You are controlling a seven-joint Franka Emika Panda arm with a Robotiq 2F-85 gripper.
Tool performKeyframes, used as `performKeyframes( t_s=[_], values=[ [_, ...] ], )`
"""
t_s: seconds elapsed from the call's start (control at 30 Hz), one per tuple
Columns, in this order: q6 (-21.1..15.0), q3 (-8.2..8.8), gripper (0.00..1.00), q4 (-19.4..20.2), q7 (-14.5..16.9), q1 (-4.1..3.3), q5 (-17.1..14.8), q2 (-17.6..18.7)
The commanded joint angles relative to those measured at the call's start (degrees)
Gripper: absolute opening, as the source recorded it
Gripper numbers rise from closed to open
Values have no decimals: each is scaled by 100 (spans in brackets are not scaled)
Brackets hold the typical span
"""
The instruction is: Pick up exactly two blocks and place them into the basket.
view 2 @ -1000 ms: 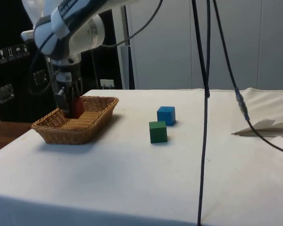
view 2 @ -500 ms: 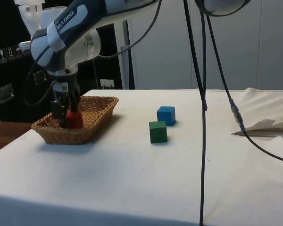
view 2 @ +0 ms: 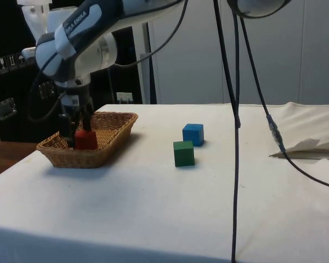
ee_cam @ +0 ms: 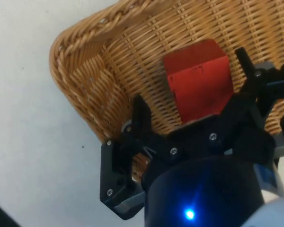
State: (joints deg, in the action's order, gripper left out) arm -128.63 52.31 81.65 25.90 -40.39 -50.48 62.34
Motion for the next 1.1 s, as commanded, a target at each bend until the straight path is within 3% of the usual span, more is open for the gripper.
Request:
performKeyframes(
  t_s=[0.0, 0.27, 0.3, 0.33, 0.5, 0.53, 0.57, 0.6, 0.7, 0.83, 0.87, 0.9, 1.07],
  values=[
    [0, 0, 100, 0, 0, 0, 0, 0],
    [201, 183, 100, 453, 74, -258, 172, -561],
    [229, 120, 100, 298, 40, -155, 155, -458],
    [201, 195, 100, 510, 80, -286, 201, -619],
    [189, 229, 100, 842, 97, -430, 413, -1003],
    [183, 235, 100, 894, 97, -447, 453, -1071],
    [235, 160, 100, 688, 52, -315, 441, -963],
    [183, 235, 100, 940, 97, -464, 493, -1129],
    [178, 258, 100, 1123, 92, -533, 665, -1381],
    [178, 275, 100, 1283, 80, -590, 848, -1633],
    [235, 178, 100, 1071, 52, -435, 825, -1524],
    [178, 281, 100, 1324, 80, -602, 888, -1696],
    [195, 321, 100, 1530, 57, -688, 1169, -2074]
  ],
)
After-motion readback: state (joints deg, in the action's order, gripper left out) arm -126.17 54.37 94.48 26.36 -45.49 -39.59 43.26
